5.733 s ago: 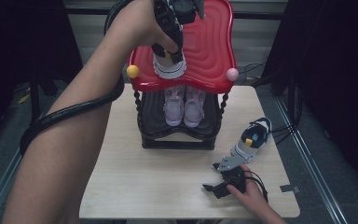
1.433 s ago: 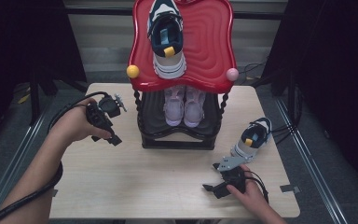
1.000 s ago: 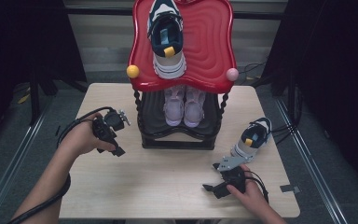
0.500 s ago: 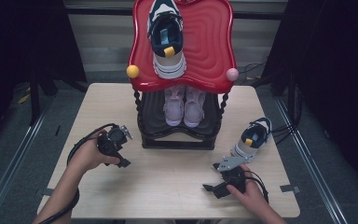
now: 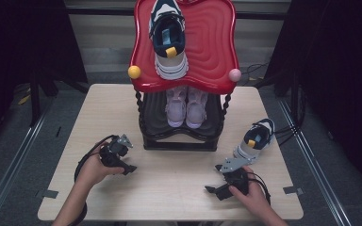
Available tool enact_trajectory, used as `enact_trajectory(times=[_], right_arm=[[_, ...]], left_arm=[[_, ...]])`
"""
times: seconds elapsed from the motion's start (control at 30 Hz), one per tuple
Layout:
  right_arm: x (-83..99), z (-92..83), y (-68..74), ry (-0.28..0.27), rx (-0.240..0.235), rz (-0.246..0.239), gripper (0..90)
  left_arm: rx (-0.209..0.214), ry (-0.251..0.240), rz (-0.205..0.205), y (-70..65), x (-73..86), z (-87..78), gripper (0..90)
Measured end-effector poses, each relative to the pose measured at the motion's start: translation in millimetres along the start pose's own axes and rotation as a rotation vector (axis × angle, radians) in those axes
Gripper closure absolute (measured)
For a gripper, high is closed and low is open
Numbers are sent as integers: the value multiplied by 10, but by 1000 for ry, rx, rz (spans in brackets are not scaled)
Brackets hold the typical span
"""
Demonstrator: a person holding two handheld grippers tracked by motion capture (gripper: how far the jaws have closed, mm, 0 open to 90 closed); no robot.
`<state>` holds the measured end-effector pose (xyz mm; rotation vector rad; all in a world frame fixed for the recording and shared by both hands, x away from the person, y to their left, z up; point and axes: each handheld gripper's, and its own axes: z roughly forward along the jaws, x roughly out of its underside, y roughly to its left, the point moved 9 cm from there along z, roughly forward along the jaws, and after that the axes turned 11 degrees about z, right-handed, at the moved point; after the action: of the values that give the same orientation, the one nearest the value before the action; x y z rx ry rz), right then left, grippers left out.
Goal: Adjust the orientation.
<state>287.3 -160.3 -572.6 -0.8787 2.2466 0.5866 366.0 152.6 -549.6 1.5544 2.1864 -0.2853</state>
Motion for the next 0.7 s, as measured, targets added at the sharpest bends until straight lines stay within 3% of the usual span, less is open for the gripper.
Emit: enact_trajectory(times=[0.07,0.13,0.3,0.37,0.53,0.7], right_arm=[[-1,-1,-2,0,2,-1,108],[0,0,1,0,0,1,108],[4,-5,6,-1,2,10,111],[7,-15,7,7,-2,0,129],[25,-69,3,45,-16,6,150],[40,-124,32,127,-36,15,160]], left_arm=[[-28,-38,-9,4,3,32,250],[-31,-78,-44,-6,4,66,249],[-58,-81,-39,-15,60,114,237],[-59,-105,-54,-24,60,123,236],[-68,-149,-77,-25,95,130,222],[-67,-196,-92,-32,124,135,186]])
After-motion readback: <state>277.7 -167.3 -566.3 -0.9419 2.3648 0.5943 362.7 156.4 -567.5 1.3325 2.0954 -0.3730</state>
